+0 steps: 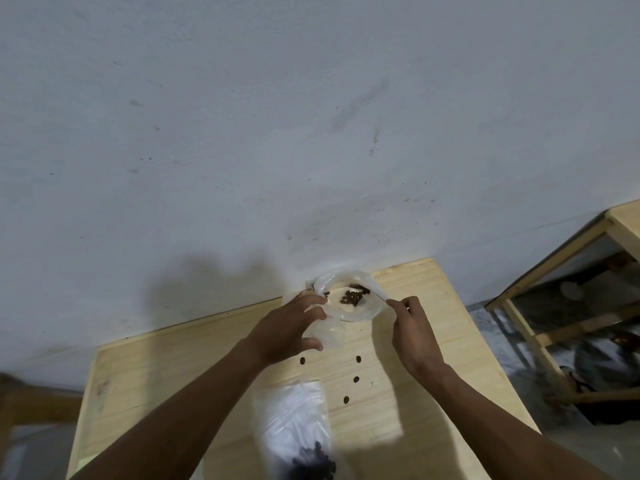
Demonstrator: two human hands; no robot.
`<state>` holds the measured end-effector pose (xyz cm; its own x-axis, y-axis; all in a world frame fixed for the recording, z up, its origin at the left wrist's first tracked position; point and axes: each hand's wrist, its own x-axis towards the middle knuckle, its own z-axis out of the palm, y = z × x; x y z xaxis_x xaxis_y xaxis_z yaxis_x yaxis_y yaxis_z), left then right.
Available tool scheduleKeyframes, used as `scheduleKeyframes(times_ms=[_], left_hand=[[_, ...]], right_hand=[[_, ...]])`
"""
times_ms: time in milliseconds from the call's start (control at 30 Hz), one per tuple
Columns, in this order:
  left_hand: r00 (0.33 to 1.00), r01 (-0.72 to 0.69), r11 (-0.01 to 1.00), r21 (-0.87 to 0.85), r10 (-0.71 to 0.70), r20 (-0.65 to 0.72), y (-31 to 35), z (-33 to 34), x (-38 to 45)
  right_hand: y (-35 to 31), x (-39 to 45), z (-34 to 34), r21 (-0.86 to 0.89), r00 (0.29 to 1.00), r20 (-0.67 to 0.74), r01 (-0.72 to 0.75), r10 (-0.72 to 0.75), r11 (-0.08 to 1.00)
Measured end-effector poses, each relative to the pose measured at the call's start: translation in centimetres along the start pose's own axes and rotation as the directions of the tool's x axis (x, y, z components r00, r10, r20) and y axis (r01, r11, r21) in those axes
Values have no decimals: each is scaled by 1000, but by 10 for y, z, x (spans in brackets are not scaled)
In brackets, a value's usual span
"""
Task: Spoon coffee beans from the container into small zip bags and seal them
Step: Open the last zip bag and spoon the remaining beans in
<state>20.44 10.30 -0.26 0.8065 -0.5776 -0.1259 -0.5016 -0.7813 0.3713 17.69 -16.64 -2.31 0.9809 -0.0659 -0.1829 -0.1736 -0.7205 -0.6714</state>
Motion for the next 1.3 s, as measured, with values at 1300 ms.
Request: scheduleKeyframes(times_ms=[1300], left_hand=[[987,-148,987,65,152,-54,19,20,-4]], right_hand=[[24,5,18,733,885,-32,-295,464,613]])
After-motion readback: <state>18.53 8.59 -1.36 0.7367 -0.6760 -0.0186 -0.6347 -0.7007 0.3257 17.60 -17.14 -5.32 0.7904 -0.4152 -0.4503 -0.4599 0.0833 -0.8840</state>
